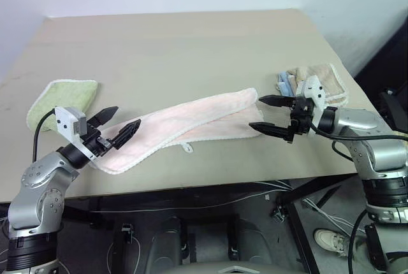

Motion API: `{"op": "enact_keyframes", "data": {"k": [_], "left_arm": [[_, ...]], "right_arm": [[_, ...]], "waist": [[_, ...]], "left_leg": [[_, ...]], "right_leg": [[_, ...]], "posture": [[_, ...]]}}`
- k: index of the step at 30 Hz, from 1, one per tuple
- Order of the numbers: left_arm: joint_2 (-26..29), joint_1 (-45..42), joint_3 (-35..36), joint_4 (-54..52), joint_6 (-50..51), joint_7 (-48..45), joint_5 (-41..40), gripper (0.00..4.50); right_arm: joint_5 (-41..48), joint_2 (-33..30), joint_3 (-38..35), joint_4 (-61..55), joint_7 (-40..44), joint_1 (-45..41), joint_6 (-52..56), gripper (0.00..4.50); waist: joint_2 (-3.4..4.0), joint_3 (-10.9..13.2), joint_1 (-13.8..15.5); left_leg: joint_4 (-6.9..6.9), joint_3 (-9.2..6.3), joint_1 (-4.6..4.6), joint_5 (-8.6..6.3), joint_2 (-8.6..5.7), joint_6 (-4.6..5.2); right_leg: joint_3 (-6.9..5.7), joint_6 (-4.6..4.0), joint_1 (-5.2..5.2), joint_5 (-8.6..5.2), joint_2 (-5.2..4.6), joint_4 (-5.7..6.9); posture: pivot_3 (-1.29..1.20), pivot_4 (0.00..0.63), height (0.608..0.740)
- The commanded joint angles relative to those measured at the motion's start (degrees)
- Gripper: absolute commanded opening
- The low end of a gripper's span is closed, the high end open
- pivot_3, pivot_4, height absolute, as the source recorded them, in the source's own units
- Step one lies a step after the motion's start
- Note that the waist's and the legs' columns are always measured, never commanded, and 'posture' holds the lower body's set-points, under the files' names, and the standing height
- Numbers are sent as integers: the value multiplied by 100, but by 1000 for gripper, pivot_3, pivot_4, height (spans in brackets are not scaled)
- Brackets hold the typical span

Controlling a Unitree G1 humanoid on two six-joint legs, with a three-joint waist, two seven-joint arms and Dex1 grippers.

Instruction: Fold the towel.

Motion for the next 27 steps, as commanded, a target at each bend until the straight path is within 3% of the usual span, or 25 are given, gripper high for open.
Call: {"op": "enact_keyframes", "data": {"k": [1, 7, 13, 27], "left_arm": [[79, -40, 239, -65, -154, -30, -2, 4500], [245, -303, 317, -115, 149, -184, -281, 4500], [307, -517, 98, -346, 481, -125, -356, 4500], [-228, 24, -195, -664, 128, -40, -2, 4500]], "right_arm": [[-3, 171, 42, 209, 44, -279, -283, 4485], [-264, 587, 160, 706, -73, -449, -861, 4485], [-894, 459, 300, 1541, -278, -898, -1245, 4485], [-3203, 348, 1259, 5503, -1005, -2909, -3935, 4485]], "waist": [[0, 0, -11], [1, 1, -2], [2, 1, -17], [9, 5, -54]], "left_leg": [[0, 0, 0, 0, 0, 0], [0, 2, -1, 1, 0, 0], [6, 3, 0, 1, -2, 0], [-2, 9, 1, 14, -1, 7]], "right_leg": [[0, 0, 0, 0, 1, 1], [0, 1, 0, 1, 3, 2], [0, 2, 4, 1, 2, 3], [3, 3, -2, 1, 11, 5]], "posture": [[0, 150, 740], [0, 150, 740], [0, 150, 740], [0, 150, 740]]}}
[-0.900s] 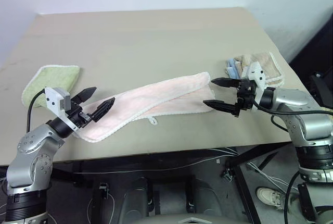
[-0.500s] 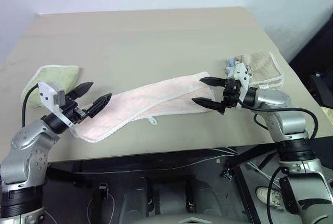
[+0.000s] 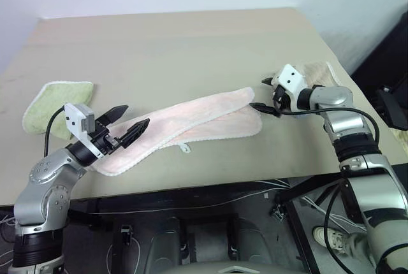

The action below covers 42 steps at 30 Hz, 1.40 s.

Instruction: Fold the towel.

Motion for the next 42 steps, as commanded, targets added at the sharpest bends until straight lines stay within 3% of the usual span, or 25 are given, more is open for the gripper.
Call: {"op": "enact_keyframes", "data": {"k": [1, 14, 19, 23, 33, 42], "left_arm": [[-47, 68, -24, -311, -182, 34, 78, 4500], [20, 155, 53, -415, -292, 19, 198, 4500], [47, 133, 103, -442, -297, 119, 249, 4500], [77, 120, 91, -477, -293, 136, 262, 4500], [215, 60, 183, -634, -140, 306, 230, 4500], [474, 534, 439, -1053, 0, 338, 182, 4500]], "right_arm": [[-351, -85, 83, 611, -181, -406, -726, 4485], [-841, 439, 213, 1687, -666, -858, -1575, 4485], [-1008, 688, 186, 1979, -1335, -974, -1694, 4485], [-1119, 731, 232, 2096, -1561, -997, -1924, 3608], [-1138, 757, 200, 2136, -1339, -1049, -2206, 139], [-1068, 595, 125, 1941, -983, -1121, -2503, 62]], "waist": [[1, 0, 11], [2, 1, -104], [4, 2, -142], [5, 3, -133], [6, 3, -133], [8, 5, -136]], "left_leg": [[-1, 0, 0, 1, 0, -1], [-5, 0, 2, 5, 0, -5], [-7, 0, 4, 13, 0, -18], [-17, 0, 10, 22, 0, -33], [-22, 0, 13, 24, 0, -35], [-32, 0, 20, 25, 1, -36]], "right_leg": [[0, 0, -1, 0, 0, 0], [0, 10, 2, 6, 0, 2], [0, 14, 2, 8, 0, 4], [1, 14, 1, 8, 1, 8], [1, 16, 1, 9, 2, 10], [2, 11, 0, 5, 3, 11]], "posture": [[0, 150, 740], [0, 150, 740], [0, 150, 740], [0, 150, 740], [0, 150, 740], [0, 150, 740]]}}
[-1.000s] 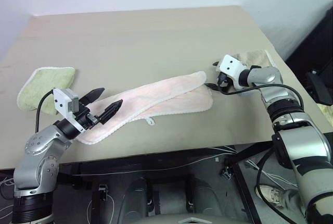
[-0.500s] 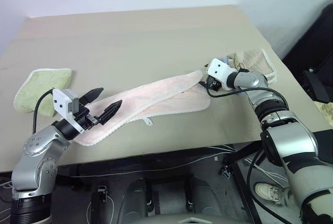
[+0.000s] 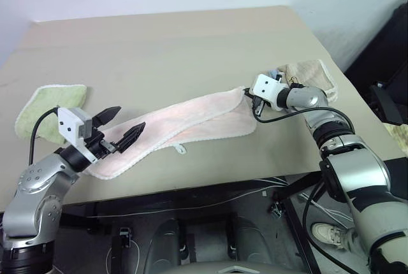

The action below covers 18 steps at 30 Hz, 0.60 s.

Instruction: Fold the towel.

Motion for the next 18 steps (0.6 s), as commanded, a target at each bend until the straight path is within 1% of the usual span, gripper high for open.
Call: {"op": "enact_keyframes", "data": {"k": [1, 5, 9, 11, 15, 18], "left_arm": [[77, 14, 179, -403, 23, 84, -92, 4500], [199, 169, 132, -638, 189, 108, -71, 4500], [437, 589, 168, -761, 225, -121, -13, 4500], [570, 794, 216, -784, 194, -249, 66, 4500], [811, 1296, 300, -435, -280, -624, 557, 4500], [881, 1389, 328, -149, -611, -816, 796, 4500]], "right_arm": [[161, -137, -209, -256, -13, -337, -85, 62], [279, -362, -406, -443, -192, -538, 94, 62], [721, -318, -807, -910, -161, -640, 571, 62], [947, -258, -967, -1337, -104, -593, 856, 62], [1442, -118, -1159, -2587, 134, -428, 1617, 62], [1635, -111, -1178, -3319, 204, -332, 2140, 62]], "waist": [[3, 2, 9], [4, 3, 11], [5, 3, 0], [8, 5, -12], [16, 9, -27], [16, 9, 4]], "left_leg": [[0, 0, 0, 0, 0, 0], [0, 0, 0, 0, 0, 0], [-11, 1, 2, 0, 0, -1], [-13, 1, 4, -3, 4, 0], [-19, 3, 5, -11, 6, -13], [-20, 3, 5, -12, 8, -15]], "right_leg": [[0, -3, 0, -2, 0, 0], [1, -4, 0, -2, -1, 1], [2, -5, -5, -2, 0, 0], [2, -8, -5, -4, 2, 0], [4, -9, -11, -5, 2, 2], [3, -12, -14, -6, 0, 1]], "posture": [[0, 150, 740], [0, 150, 740], [0, 150, 740], [0, 150, 740], [0, 150, 740], [0, 150, 740]]}}
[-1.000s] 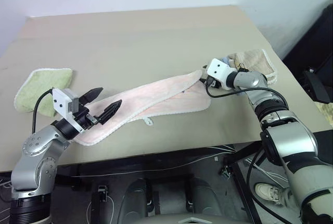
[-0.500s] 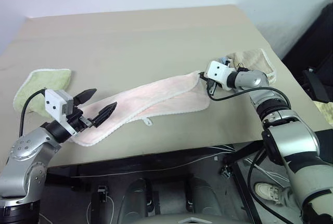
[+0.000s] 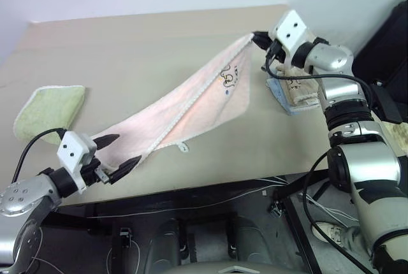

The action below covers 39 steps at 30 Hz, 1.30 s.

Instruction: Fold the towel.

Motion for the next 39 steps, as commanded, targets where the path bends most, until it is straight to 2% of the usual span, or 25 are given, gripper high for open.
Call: {"op": "enact_keyframes", "data": {"k": [1, 6, 11, 16, 27, 30, 39], "left_arm": [[132, 57, 205, 237, -468, -229, 305, 4500], [151, 52, 36, 815, -1174, -474, 788, 4500], [204, -106, -209, 968, -1316, -627, 924, 4500], [342, -275, -507, 861, -1173, -763, 1017, 4500], [539, -592, -1089, 1517, -1446, -996, 1612, 4500], [580, -707, -1165, 1637, -1343, -997, 1665, 3926], [710, -716, -968, 1613, -935, -1199, 1289, 920]], "right_arm": [[316, 7, -176, -890, 64, 40, 494, 62], [562, 40, -213, -1695, 77, 155, 1033, 62], [602, 45, -209, -1983, -50, 295, 1235, 62], [537, 36, -213, -2034, -189, 496, 1247, 62], [551, 5, -286, -1929, -405, 545, 1384, 62], [586, -7, -307, -1923, -417, 555, 1417, 0], [556, -38, -287, -1905, -427, 579, 1393, 0]], "waist": [[-1, 0, 26], [-1, 0, 24], [-1, 0, 26], [-1, -1, 23], [3, -1, 35], [5, -1, 37], [9, -1, 21]], "left_leg": [[0, 0, 0, 0, 0, 0], [-2, 1, -7, -2, 0, 1], [-4, 2, -23, -2, 1, 1], [-4, 6, -25, -1, -1, 1], [-4, 8, -23, -1, 0, 2], [-2, 7, -22, -1, -1, 2], [-2, 2, -8, 2, 2, -4]], "right_leg": [[0, -1, -1, 0, 0, 0], [0, -4, -9, -1, -9, -4], [0, -4, -24, 0, -8, -4], [0, -2, -25, 1, -7, -3], [0, -1, -24, 1, -2, -1], [0, -2, -21, 1, -5, -1], [0, -7, -18, 2, -5, 17]], "posture": [[0, 150, 740], [0, 150, 740], [0, 150, 740], [0, 150, 740], [0, 150, 740], [0, 150, 740], [0, 150, 740]]}}
